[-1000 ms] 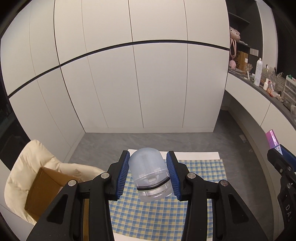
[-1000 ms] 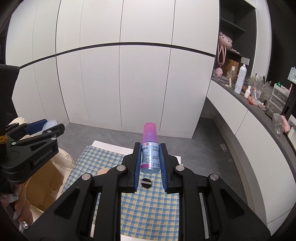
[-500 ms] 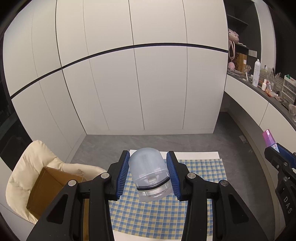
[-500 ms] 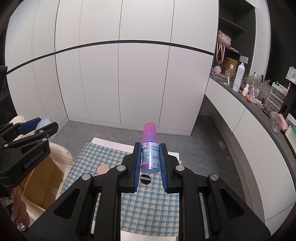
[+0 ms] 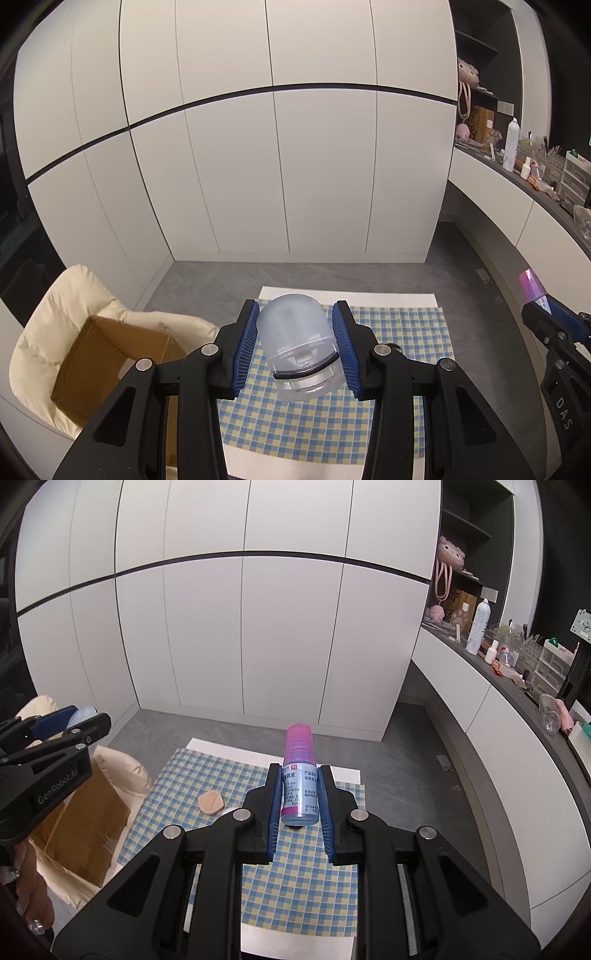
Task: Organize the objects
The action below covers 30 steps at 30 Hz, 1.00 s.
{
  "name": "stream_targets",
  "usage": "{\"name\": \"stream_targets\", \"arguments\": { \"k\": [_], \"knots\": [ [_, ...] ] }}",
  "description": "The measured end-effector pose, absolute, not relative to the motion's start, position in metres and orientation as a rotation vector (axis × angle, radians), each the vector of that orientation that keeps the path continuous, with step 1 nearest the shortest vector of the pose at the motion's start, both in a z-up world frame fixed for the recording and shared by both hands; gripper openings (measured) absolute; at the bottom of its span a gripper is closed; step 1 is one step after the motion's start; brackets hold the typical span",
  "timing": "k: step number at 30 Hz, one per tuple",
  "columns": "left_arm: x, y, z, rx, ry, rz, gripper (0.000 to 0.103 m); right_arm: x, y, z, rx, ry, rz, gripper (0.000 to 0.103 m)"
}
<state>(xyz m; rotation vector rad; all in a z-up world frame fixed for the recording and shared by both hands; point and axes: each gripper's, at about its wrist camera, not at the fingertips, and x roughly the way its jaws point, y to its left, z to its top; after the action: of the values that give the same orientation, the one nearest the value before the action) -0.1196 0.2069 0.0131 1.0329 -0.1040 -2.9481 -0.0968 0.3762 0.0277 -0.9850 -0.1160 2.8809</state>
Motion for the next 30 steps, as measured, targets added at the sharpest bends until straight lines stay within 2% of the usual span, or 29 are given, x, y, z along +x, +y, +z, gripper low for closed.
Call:
{"name": "stream_targets", "arguments": {
  "k": [6, 10, 23, 30],
  "knots": [
    [-0.107, 0.201, 0.004, 1.072, -0.083, -2.947, 0.041, -0.082, 0.373, 0.015, -1.021, -0.112, 2.879, 0.020],
    [-0.090, 0.201, 0.002, 1.006, -0.144, -2.932, 0.041, -0.067, 0.372, 0.007, -1.035, -0.111, 2.874, 0.020],
    [-0.027, 0.190, -0.004, 1.033, -0.103, -2.974, 0.041, 0.002, 0.384, -0.013, -1.077, 0.000, 2.863, 0.020],
    [0.012, 0.177, -0.010, 1.018, -0.084, -2.991, 0.041, 0.039, 0.387, -0.018, -1.093, -0.002, 2.860, 0.020]
  ]
}}
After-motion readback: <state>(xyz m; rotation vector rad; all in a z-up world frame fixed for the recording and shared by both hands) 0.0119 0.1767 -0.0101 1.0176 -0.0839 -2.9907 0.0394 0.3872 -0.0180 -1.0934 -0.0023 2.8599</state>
